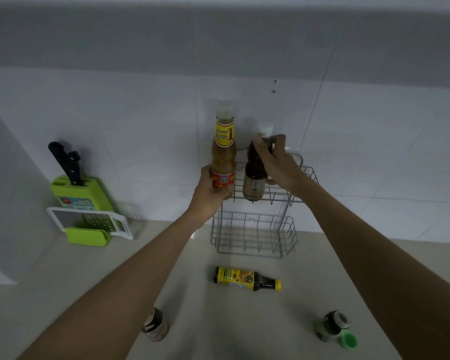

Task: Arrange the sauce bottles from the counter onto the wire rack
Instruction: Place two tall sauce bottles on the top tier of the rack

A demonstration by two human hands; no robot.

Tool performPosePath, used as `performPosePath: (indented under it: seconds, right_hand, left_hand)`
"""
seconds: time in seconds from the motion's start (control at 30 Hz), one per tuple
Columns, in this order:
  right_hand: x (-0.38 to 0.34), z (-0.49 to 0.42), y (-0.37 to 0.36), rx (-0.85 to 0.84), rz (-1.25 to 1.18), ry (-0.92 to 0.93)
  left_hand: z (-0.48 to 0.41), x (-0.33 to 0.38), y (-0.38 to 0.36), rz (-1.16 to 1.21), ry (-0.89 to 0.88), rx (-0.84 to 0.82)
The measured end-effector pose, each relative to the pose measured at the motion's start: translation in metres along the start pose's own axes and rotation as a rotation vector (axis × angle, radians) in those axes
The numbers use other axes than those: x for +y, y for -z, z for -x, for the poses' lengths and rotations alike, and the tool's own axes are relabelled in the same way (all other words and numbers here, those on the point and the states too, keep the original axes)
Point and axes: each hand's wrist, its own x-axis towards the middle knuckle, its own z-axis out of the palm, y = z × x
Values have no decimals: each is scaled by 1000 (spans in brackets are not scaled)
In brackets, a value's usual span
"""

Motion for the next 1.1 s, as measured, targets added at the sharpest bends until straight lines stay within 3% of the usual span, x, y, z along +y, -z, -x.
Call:
performPosePath:
  seconds: [0.07,0.17,0.3,0.43,0.63,1.1]
  right_hand:
    - [-2,1,2,-51,-7,-21]
    - [-7,2,-2,-87,176,15]
    - [-13,-1,-4,-186,112,-31]
    - [-7,0,-16,-86,103,-61]
    - [-1,3,-30,51,281,3]
    - [-3,15,-34,24,171,-129]
  left_hand:
    - [-1,-2,1,-12,-3,-4]
    - [0,-3,1,-12,13,2]
    - [0,-2,3,-19,34,-9]
    - [3,-1,2,-18,45,-22]
    - [7,0,1,-41,46,-12]
    - [12,-1,-4,-30,-11,8]
